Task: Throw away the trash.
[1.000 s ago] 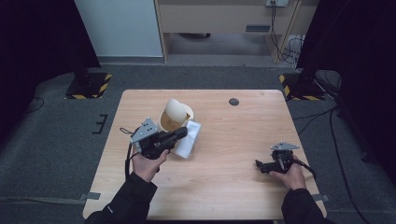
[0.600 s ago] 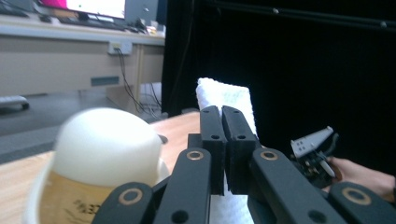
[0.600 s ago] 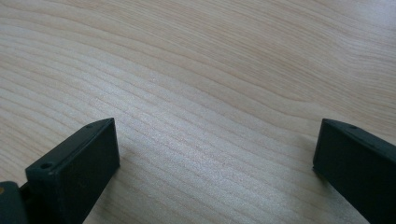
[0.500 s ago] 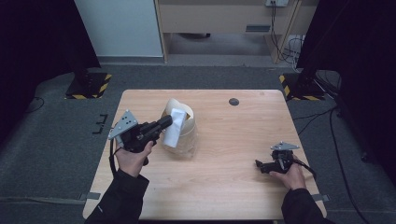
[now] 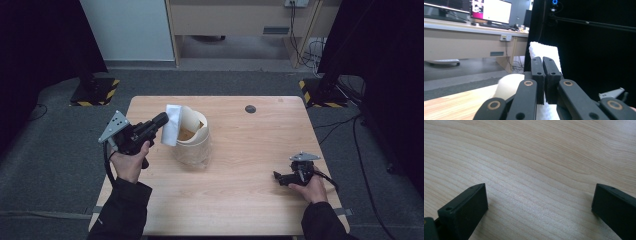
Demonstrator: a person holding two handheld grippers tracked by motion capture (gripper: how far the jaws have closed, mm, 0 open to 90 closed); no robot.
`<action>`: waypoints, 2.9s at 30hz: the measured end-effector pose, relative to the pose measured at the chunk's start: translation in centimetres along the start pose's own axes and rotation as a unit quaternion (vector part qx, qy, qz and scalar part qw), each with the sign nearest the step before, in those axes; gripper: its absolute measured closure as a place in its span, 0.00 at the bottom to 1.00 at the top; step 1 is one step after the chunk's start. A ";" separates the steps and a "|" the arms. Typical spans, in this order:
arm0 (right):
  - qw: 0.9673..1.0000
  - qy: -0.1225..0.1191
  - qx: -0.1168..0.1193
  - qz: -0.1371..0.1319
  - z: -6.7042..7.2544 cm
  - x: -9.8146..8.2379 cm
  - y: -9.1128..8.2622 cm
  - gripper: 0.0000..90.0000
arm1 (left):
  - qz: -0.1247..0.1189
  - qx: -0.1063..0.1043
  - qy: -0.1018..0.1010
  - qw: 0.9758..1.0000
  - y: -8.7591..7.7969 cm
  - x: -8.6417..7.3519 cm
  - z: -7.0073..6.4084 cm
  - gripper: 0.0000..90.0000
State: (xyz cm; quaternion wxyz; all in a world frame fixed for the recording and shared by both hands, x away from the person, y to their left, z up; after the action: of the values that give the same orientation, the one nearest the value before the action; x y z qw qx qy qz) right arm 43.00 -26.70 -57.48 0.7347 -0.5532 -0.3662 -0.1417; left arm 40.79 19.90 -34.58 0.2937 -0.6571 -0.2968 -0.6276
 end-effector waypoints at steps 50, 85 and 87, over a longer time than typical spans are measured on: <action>1.000 -0.001 0.000 0.000 0.0 0.0 0.0 0.01 | 0.013 0.029 0.033 0.999 4.3 -7.7 2.7 0.98; 1.000 0.000 0.000 0.001 0.0 0.0 0.0 0.01 | 0.154 0.034 0.021 0.987 6.5 -10.8 3.3 0.95; 1.000 0.000 0.000 0.001 0.0 0.0 0.0 0.01 | 0.167 0.032 0.021 0.985 6.9 -10.9 3.2 0.95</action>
State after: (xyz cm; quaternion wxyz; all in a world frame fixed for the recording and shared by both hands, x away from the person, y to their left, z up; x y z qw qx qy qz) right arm 42.99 -26.71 -57.48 0.7346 -0.5537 -0.3660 -0.1410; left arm 47.72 17.57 -45.66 0.4212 -0.6748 -0.1964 -0.5733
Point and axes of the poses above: each handheld gripper's, and its own axes: y roughly forward along the jaws, x roughly out of its top, z roughly to its left, the point moved 5 cm from there along y, roughly forward along the jaws, and after that the axes turned 9 degrees about y, right-handed, at the moved point
